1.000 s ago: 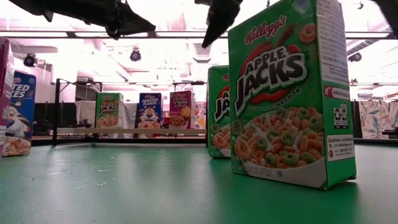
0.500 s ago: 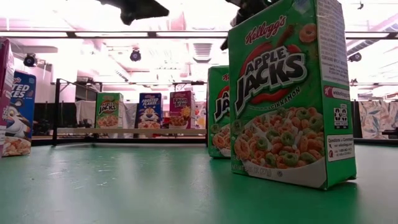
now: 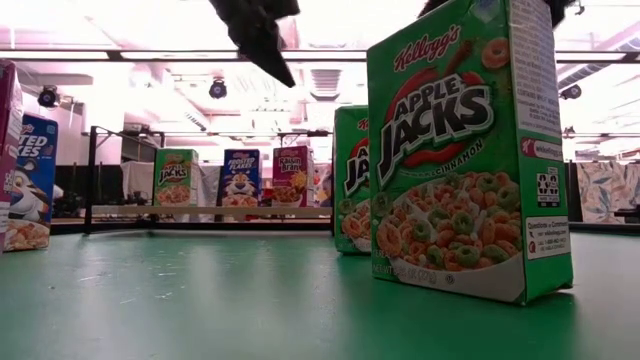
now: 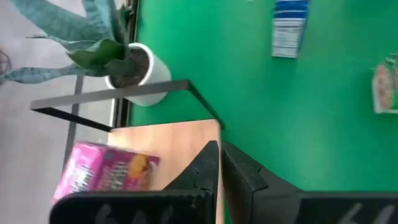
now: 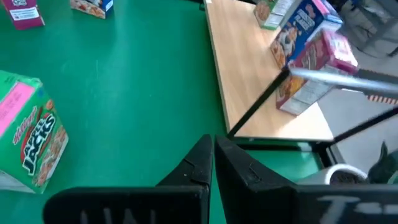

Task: Stack cereal on shelf
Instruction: Put the top pink cereal box on the shelf

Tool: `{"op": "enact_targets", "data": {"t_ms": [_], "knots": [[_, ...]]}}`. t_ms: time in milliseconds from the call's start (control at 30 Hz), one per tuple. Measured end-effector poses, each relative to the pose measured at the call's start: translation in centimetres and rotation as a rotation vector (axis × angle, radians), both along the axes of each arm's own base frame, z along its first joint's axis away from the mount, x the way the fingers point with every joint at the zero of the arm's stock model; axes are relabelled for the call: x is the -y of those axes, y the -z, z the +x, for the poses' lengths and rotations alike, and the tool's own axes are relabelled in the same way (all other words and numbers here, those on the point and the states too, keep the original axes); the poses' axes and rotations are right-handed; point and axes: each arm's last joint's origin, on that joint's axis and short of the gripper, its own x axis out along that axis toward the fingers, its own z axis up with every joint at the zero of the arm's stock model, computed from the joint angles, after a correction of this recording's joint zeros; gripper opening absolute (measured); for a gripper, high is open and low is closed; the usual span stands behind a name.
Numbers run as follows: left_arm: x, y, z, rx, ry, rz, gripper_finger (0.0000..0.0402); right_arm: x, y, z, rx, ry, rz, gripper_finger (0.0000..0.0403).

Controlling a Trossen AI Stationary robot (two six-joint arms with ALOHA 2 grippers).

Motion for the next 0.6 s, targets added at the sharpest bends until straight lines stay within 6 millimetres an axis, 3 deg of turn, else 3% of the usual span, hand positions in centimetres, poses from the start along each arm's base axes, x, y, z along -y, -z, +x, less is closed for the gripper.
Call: {"op": "enact_targets", "data": {"t_ms": [133, 333, 600], "knots": [[-3.6, -0.2, 0.6, -0.105, -0.029, -0.034, 0.0022, -0.2, 0.9, -1.3, 0.082, -0.001, -0.015, 0.0008], [-8.9, -0.4, 0.8, -0.077, -0.047, -0.130, 0.0086, -0.4, -0.2, -2.5, 0.172, -0.009, -0.045, 0.0009], [-12.3, 0.9, 1.8, -0.104, -0.039, -0.088, 0.0201, -0.5, 0.8, -3.2, 0.122, 0.003, -0.011, 0.0009]]}}
